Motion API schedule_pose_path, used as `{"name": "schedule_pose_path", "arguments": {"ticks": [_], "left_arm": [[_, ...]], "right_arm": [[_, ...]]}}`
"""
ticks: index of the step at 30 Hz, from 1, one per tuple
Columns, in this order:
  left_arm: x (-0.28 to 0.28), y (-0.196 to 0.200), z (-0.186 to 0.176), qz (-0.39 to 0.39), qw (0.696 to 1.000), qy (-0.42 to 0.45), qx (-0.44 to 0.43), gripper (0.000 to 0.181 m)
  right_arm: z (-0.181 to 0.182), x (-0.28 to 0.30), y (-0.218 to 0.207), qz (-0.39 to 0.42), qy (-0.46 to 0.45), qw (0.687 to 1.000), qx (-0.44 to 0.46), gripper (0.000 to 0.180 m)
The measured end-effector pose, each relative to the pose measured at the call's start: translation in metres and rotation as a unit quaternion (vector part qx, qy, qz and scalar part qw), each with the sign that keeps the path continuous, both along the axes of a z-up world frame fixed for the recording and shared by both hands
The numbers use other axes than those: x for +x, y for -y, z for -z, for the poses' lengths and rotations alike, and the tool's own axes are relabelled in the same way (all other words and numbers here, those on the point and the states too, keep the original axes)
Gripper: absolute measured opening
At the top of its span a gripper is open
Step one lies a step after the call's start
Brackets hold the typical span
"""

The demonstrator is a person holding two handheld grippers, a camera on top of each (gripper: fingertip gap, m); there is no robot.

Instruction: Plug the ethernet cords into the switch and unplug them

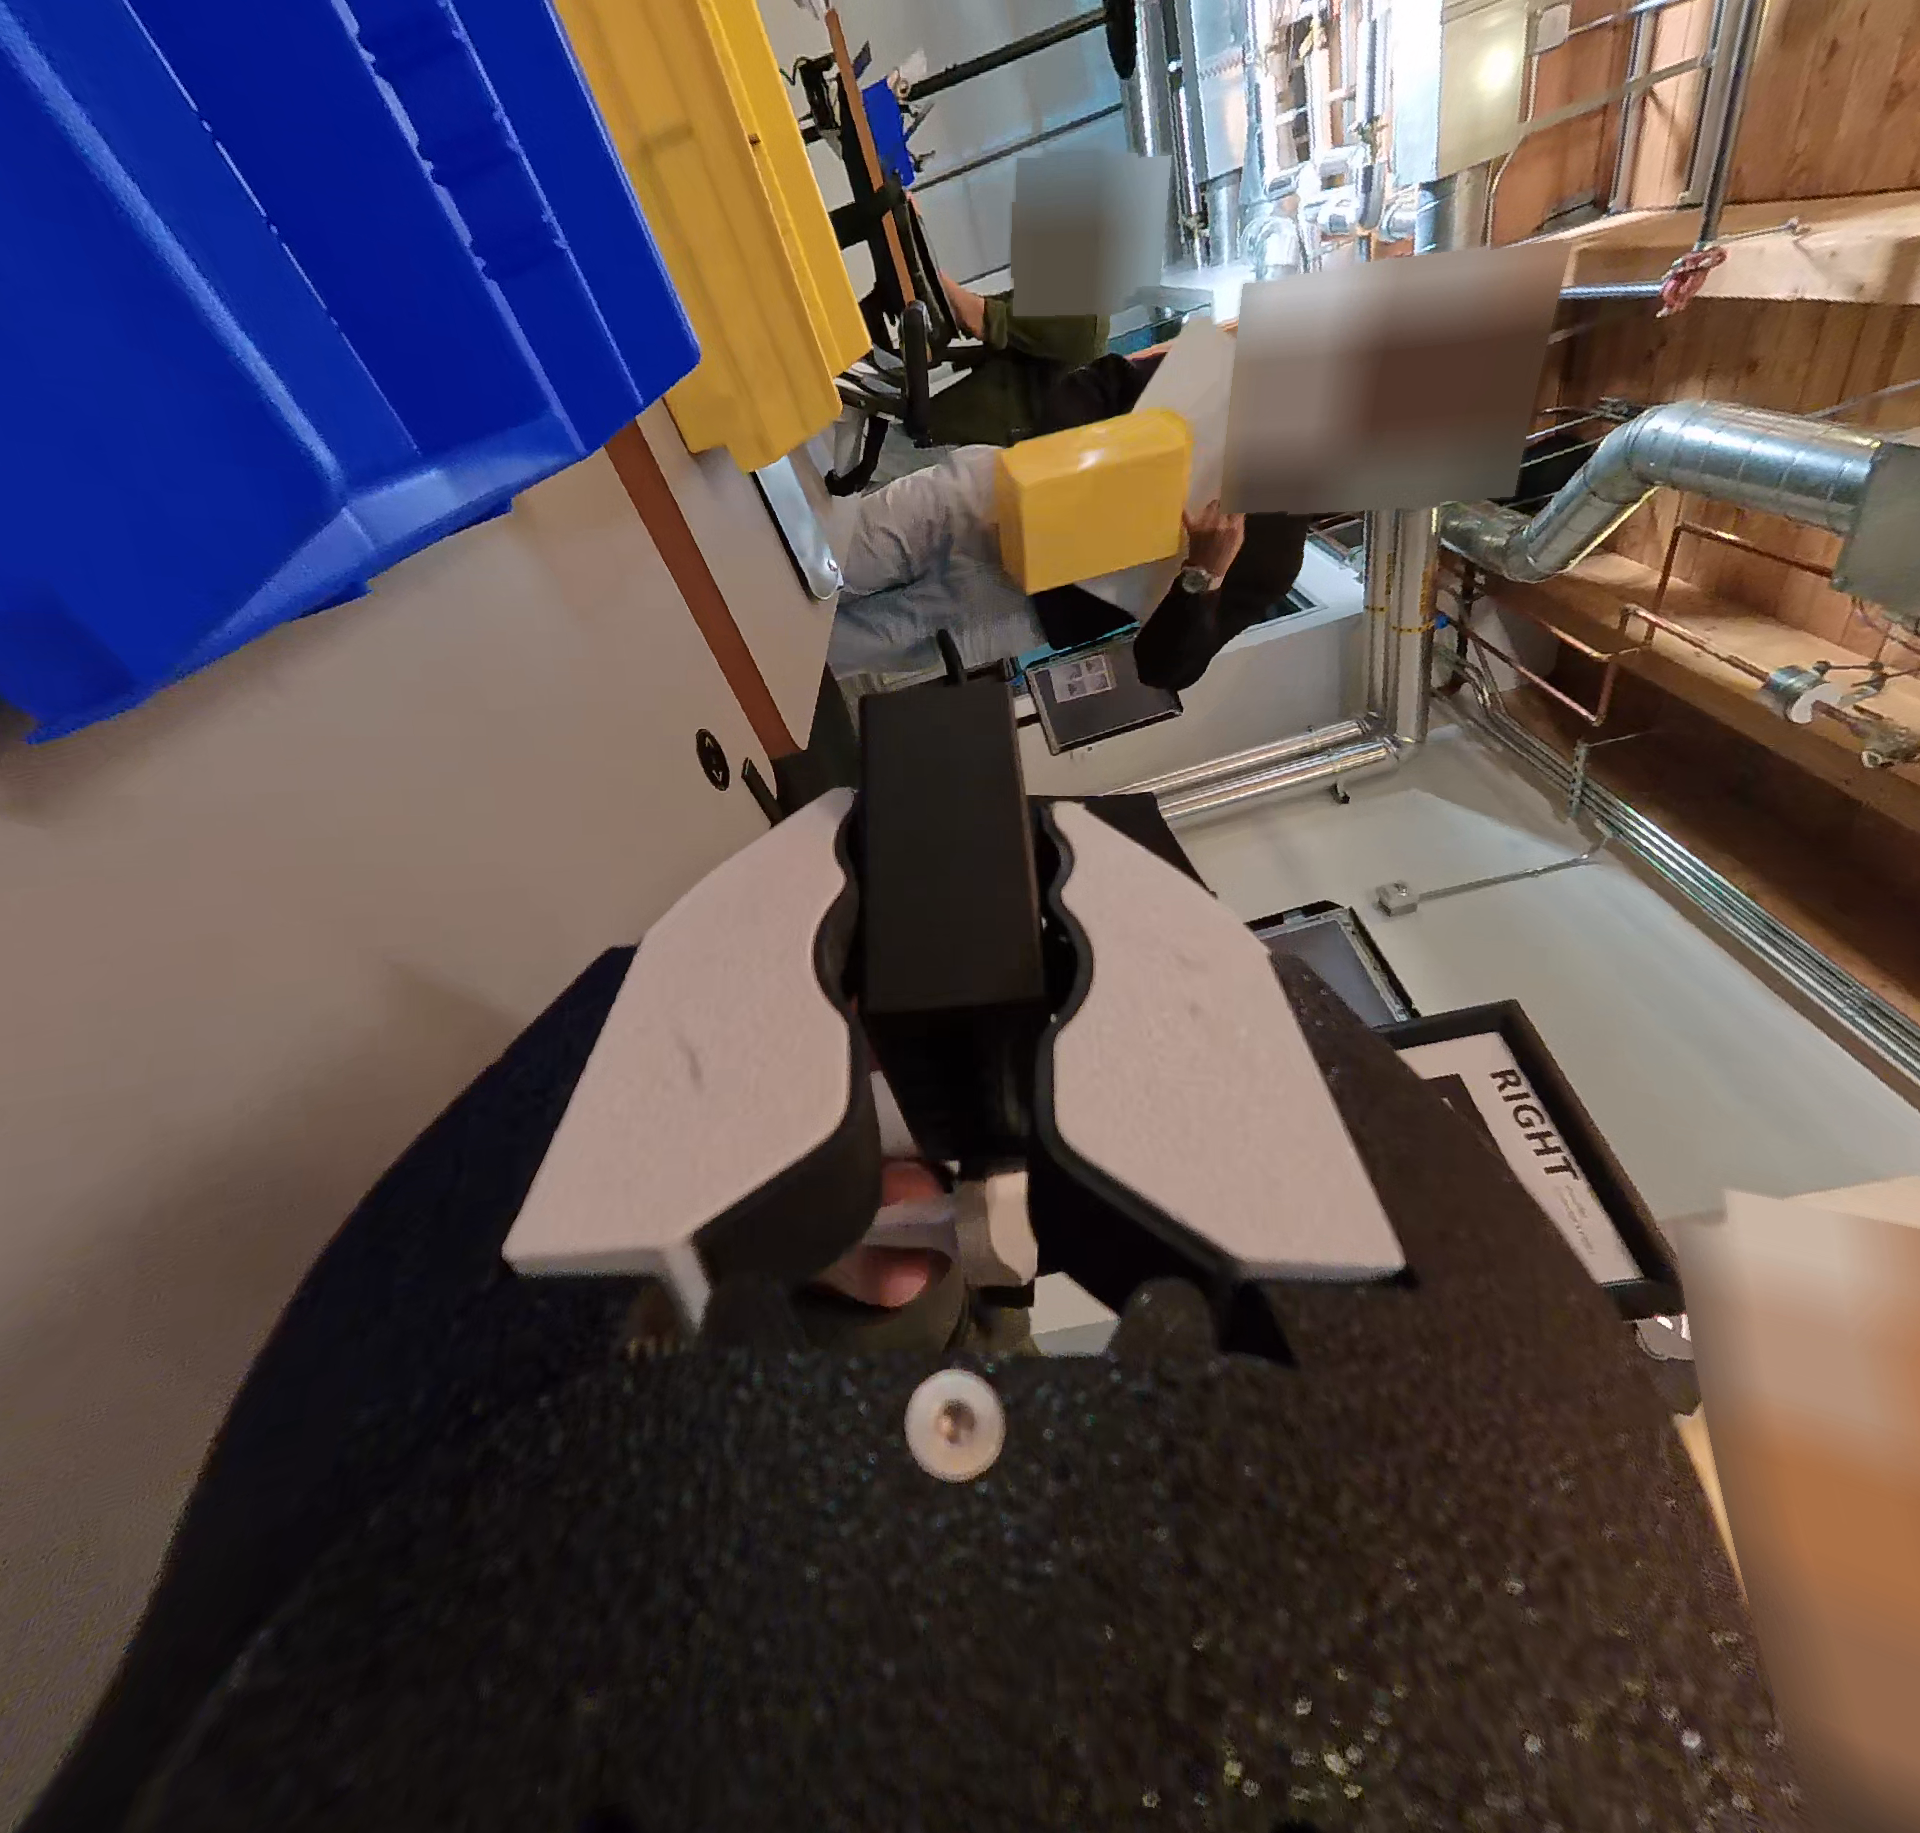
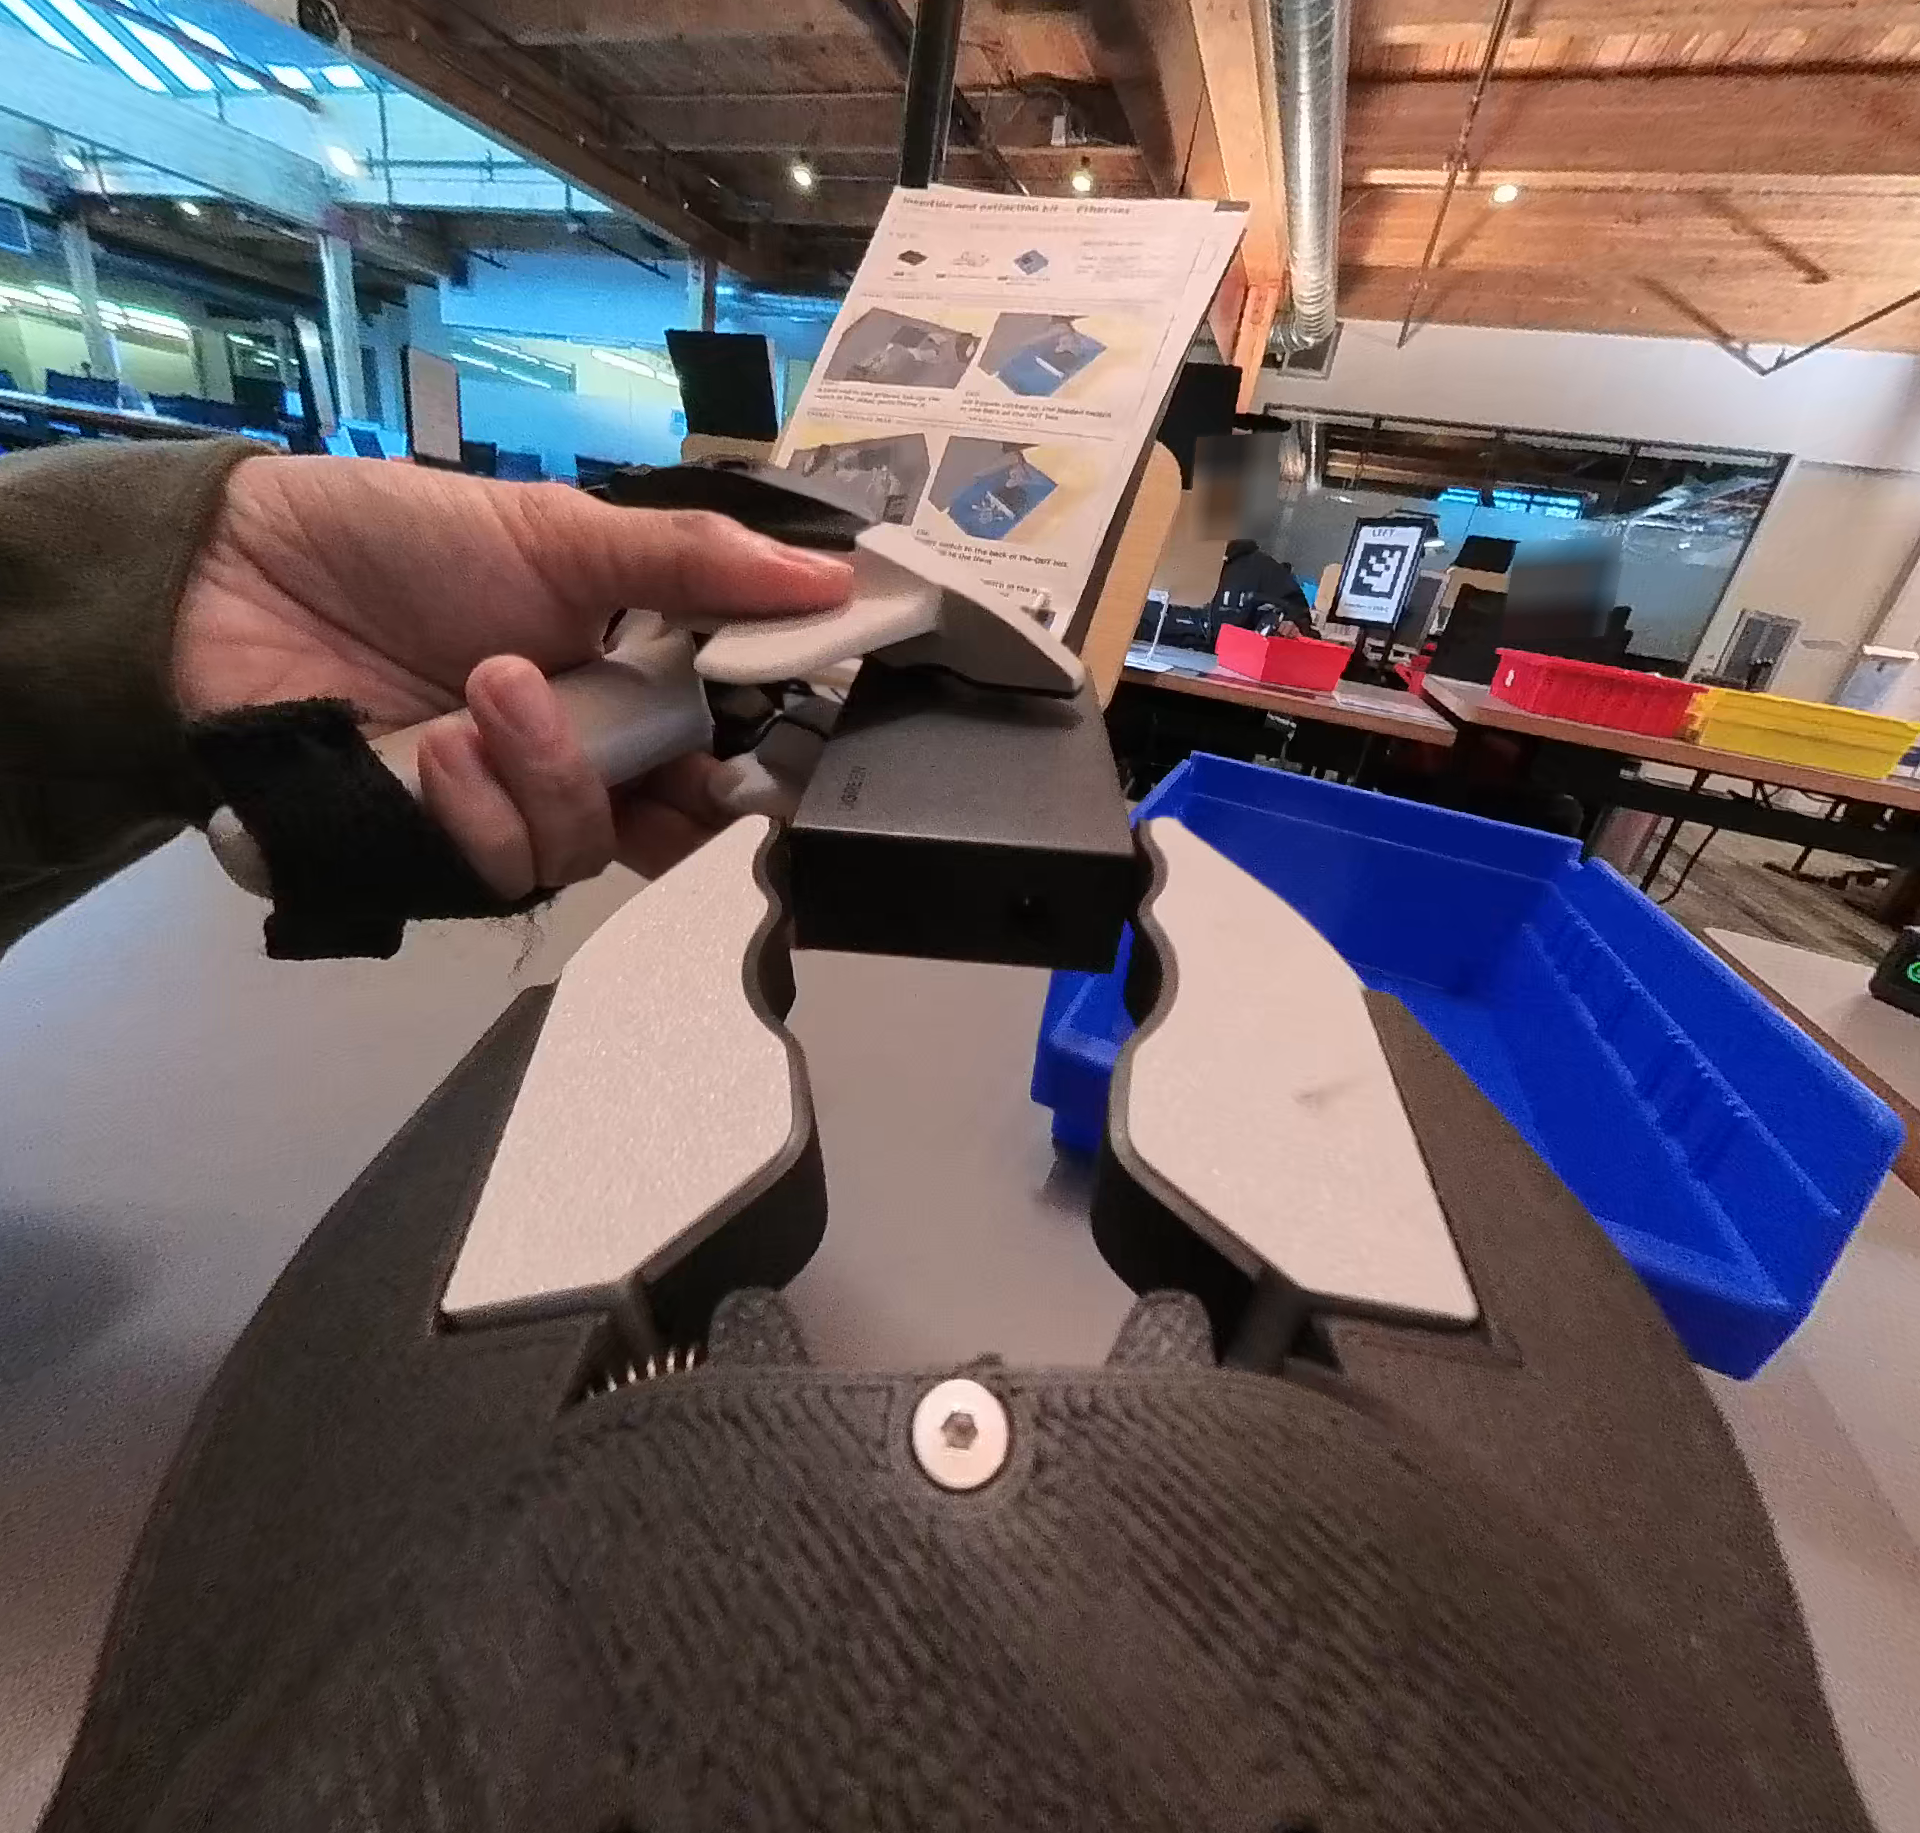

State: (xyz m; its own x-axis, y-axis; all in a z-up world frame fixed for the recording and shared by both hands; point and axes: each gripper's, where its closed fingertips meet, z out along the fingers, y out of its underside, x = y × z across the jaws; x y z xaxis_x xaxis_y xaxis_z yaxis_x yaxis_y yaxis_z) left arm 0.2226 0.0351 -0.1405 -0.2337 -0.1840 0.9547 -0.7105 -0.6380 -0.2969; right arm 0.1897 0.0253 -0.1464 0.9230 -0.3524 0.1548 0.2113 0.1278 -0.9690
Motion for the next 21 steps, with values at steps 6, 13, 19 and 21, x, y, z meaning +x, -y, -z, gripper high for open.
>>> {"name": "schedule_pose_path", "arguments": {"ticks": [6, 13, 19, 21], "left_arm": [[-0.002, 0.007, 0.009, 0.023, 0.999, -0.014, 0.026, 0.029], [-0.005, -0.001, -0.001, 0.043, 0.997, 0.019, 0.056, 0.040], [-0.015, -0.009, 0.005, 0.075, 0.992, 0.008, 0.102, 0.052], [-0.021, -0.002, 0.014, 0.100, 0.987, -0.004, 0.125, 0.064]], "right_arm": [[0.007, -0.001, -0.004, -0.010, -0.017, 1.000, -0.022, 0.063], [0.001, -0.002, -0.005, -0.034, -0.081, 0.996, 0.011, 0.062], [0.007, 0.003, -0.004, -0.070, -0.151, 0.985, 0.032, 0.062], [0.008, 0.004, -0.005, -0.072, -0.160, 0.984, 0.036, 0.062]]}}
